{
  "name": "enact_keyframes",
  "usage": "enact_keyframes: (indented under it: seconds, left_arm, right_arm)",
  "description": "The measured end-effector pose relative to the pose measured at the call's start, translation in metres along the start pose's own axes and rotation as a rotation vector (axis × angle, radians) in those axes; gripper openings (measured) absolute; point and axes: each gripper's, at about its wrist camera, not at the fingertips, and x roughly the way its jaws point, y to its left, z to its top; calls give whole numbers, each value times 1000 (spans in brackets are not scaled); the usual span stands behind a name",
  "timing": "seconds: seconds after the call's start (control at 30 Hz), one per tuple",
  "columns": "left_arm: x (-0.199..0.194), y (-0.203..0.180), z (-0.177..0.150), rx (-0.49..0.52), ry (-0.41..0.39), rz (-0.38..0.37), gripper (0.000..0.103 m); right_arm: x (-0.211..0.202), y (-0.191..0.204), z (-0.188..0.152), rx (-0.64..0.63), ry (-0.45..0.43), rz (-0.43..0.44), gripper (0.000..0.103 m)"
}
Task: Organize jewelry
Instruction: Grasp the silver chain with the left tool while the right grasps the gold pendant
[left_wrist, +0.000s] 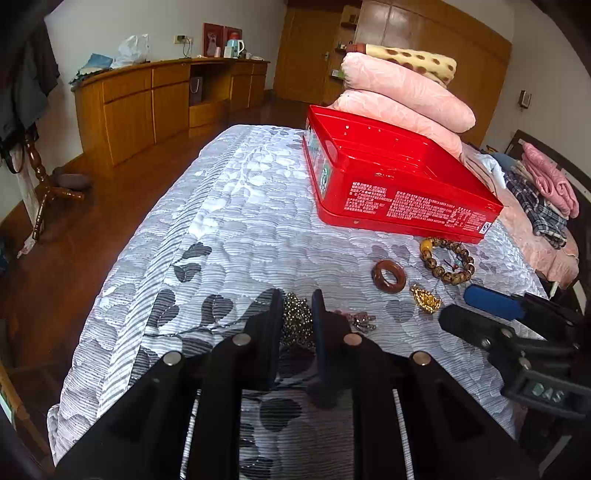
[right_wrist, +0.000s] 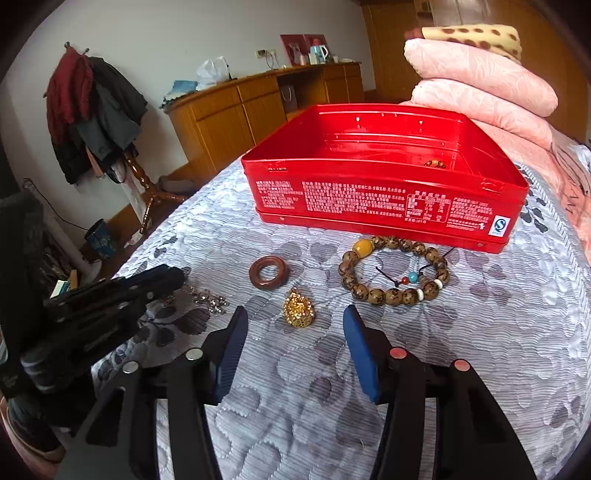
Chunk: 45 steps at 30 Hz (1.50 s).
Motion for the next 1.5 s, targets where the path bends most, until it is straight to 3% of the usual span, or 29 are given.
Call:
enact_keyframes:
  seconds: [0.17,0.43,0.57,0.67,0.77,0.87,0.9,1.1,1.5]
  left_arm:
    - [4,3,-3,-8,13,-33,15]
    - [10,-6,-5,33,47,-82,17]
    - [9,-8,-5,49,45,-109,39]
    - [10,-13,-6,78,47,-107,44]
    - [15,-17,-6,96,67,-87,41]
    - [16,-17,-7,99,68,-73,20]
    - [16,-17,-7,95,69,-74,18]
    - [10,-16,-10,82,50,-78,16]
    - [-22,-23,0,36,-67,-127,15]
  right_arm:
    - [14,2,2,11,46,-18,47]
    - [22,6,6,2,67,-37,46]
    - [26,10,5,-23,76,-62,44]
    - [26,10,6,-21,77,-75,36]
    - [27,6,7,-1,72,-87,22]
    - [25,0,5,20,69,-71,21]
    - [24,0,5,18,68,-73,21]
    - [7,-7,-3,33,43,-83,21]
    - [-43,-31,-4,69,-52,-115,21]
